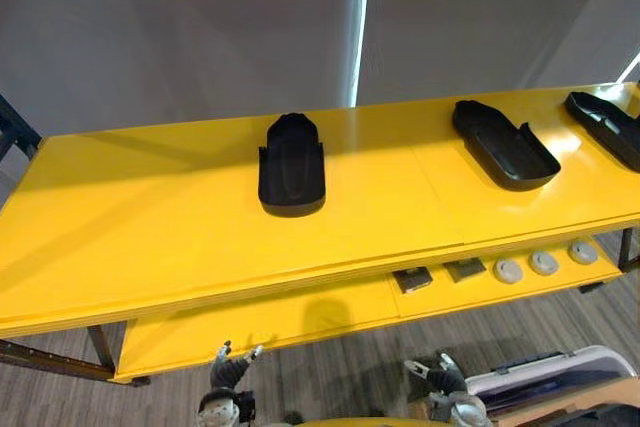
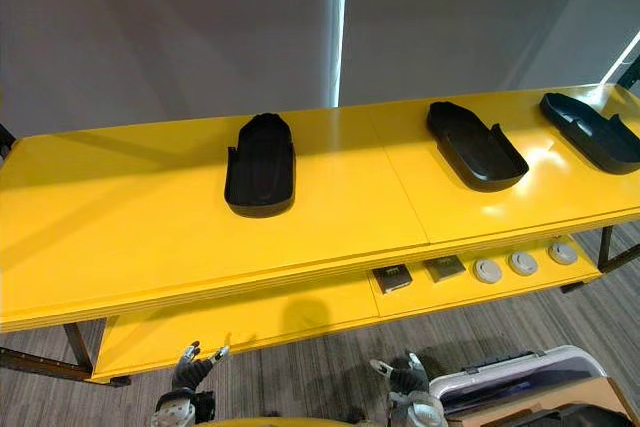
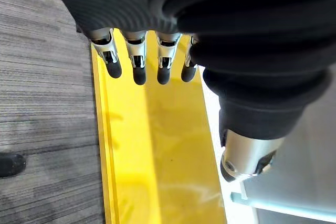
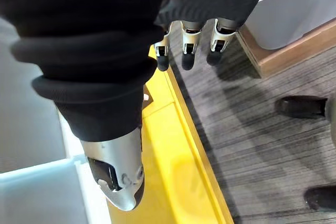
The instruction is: Walk over and take plastic housings, then place them on the shelf
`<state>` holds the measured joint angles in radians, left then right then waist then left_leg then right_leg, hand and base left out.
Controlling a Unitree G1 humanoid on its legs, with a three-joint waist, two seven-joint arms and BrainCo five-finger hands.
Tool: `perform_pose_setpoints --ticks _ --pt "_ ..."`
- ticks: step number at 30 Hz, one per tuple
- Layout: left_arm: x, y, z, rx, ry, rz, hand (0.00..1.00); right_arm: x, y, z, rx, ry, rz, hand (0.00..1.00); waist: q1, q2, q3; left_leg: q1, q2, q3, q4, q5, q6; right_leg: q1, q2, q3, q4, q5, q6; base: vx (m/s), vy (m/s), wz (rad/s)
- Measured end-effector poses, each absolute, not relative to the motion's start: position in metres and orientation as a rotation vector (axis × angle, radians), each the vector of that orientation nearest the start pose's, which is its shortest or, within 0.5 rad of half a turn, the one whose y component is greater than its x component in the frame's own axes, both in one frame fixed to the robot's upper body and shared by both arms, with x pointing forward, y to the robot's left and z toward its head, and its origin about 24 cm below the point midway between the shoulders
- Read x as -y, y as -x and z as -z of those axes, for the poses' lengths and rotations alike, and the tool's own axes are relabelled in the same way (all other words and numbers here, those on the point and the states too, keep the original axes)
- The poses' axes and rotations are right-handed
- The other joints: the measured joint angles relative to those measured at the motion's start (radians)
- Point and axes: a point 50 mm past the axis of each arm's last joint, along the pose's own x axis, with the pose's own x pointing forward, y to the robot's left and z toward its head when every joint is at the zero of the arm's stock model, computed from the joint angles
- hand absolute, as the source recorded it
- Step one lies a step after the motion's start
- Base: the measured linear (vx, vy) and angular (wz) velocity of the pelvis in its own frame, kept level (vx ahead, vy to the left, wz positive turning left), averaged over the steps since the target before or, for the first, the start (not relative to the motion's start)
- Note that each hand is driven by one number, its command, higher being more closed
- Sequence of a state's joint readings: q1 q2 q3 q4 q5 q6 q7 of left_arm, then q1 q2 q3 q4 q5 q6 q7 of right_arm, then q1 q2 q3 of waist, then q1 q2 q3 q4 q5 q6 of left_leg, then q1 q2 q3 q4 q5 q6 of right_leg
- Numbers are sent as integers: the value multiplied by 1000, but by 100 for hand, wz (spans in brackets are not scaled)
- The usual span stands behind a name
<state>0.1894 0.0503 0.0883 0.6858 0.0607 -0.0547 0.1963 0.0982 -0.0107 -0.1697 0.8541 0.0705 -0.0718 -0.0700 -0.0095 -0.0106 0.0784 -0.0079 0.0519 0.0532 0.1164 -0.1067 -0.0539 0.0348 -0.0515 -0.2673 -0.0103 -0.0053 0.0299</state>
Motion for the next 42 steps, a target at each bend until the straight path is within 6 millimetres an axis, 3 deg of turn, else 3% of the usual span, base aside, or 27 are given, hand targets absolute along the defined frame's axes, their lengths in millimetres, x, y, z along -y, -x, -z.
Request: perform_pose_setpoints --ticks 4,6,10,13,15,16,17,18,20,21,22,23,24,26,27,30,34,36,37,38,39,40,42 --pt "-191 -133 125 -793 -128 -298 0 190 -136 138 -854 -80 308 0 5 7 14 -54 -1 -84 92 -45 -4 -52 5 44 44 0 0 -57 11 -33" --pt "-188 -136 124 -781 -121 -292 0 190 -140 135 -837 -81 306 0 0 1 17 -63 -2 -65 104 -54 4 -79 1 70 70 1 2 -86 45 -46" --pt "-183 -144 117 -727 -103 -290 0 191 -150 125 -765 -78 307 0 -1 1 35 -117 13 25 251 -131 29 -158 11 179 137 12 19 -181 132 -77" --pt "-185 -153 108 -668 -107 -300 0 187 -164 117 -714 -60 283 0 19 -4 61 -163 51 152 345 -184 49 -228 29 273 159 27 42 -195 157 -121" --pt "-184 -154 108 -663 -113 -307 0 186 -162 117 -717 -48 282 0 21 -3 66 -177 61 228 340 -179 80 -255 4 234 173 27 41 -265 193 -110" --pt "-185 -156 106 -656 -118 -309 0 188 -162 116 -712 -44 287 0 23 -18 64 -173 62 273 331 -178 94 -293 -25 182 270 13 36 -191 119 -93" --pt "-186 -157 106 -657 -133 -304 0 189 -161 116 -714 -42 289 0 24 -10 69 -162 62 309 312 -175 102 -310 -45 142 392 -33 30 -169 125 -102" --pt "-186 -158 106 -657 -138 -301 0 190 -161 116 -715 -35 287 0 24 -18 59 -149 63 331 289 -168 102 -297 -61 119 498 -101 30 -95 79 -71" --pt "-185 -159 106 -655 -136 -299 0 190 -159 117 -719 -33 287 0 22 -11 54 -138 63 352 266 -145 99 -269 -71 100 551 -161 35 -7 17 -42" --pt "-185 -161 105 -650 -136 -299 0 190 -156 118 -729 -26 286 0 22 -23 44 -134 63 371 249 -133 96 -222 -85 79 560 -203 44 4 -36 -42" --pt "-186 -160 105 -652 -137 -302 0 190 -155 120 -743 -24 285 0 26 -23 40 -140 60 380 240 -123 88 -181 -93 73 527 -222 56 -13 -76 -55" --pt "-190 -159 106 -661 -147 -307 0 191 -155 124 -768 -20 280 0 24 -48 19 -153 48 388 230 -111 76 -130 -96 76 401 -240 73 -19 -117 -43" --pt "-194 -156 109 -676 -161 -308 0 193 -157 125 -776 -11 279 0 22 -55 13 -167 35 382 231 -97 72 -107 -90 76 308 -249 53 6 -107 -36" --pt "-187 -155 116 -716 -153 -287 0 209 -157 128 -812 32 295 0 25 -25 12 -162 32 251 198 -51 59 -77 -52 102 207 -174 43 26 -133 -50" --pt "-186 -151 118 -734 -152 -286 0 215 -158 126 -803 44 306 0 23 -8 3 -148 35 238 169 -50 58 -55 -41 111 168 -149 39 38 -121 -49" --pt "-186 -150 120 -744 -159 -277 0 224 -154 126 -805 32 354 0 17 -5 3 -96 38 254 109 -25 33 -38 -30 140 136 -128 34 21 -58 -33" --pt "-183 -146 124 -768 -163 -261 0 228 -157 124 -794 33 367 0 10 13 7 -64 53 299 74 -15 29 -50 -11 212 105 -85 31 -31 -17 -60" --pt "-180 -143 125 -778 -162 -252 0 228 -168 119 -767 31 363 0 11 39 14 -65 79 349 71 -15 29 -99 -3 167 107 -44 43 -104 -33 -109" --pt "-181 -141 126 -786 -163 -256 0 224 -173 117 -752 21 356 0 12 41 19 -64 88 404 70 -14 30 -128 -57 -24 142 -78 -4 -135 -12 -101" --pt "-181 -140 127 -798 -165 -255 0 223 -175 117 -749 20 356 0 1 53 22 -59 97 432 68 -14 28 -136 -121 -207 192 -92 -13 -125 3 -94" --pt "-181 -140 127 -797 -166 -254 0 222 -173 118 -756 17 355 0 2 52 23 -53 102 451 68 -15 27 -134 -141 -272 204 -89 -15 -91 3 -80" --pt "-186 -140 127 -798 -175 -261 0 220 -171 120 -763 11 354 0 3 51 25 -41 109 470 67 -13 12 -130 -144 -305 196 -67 0 -74 -46 -78" --pt "-187 -137 128 -810 -181 -261 0 221 -163 123 -781 16 372 0 0 55 32 -31 126 460 69 -12 1 -122 -96 -251 147 -51 -4 -46 -113 -80"
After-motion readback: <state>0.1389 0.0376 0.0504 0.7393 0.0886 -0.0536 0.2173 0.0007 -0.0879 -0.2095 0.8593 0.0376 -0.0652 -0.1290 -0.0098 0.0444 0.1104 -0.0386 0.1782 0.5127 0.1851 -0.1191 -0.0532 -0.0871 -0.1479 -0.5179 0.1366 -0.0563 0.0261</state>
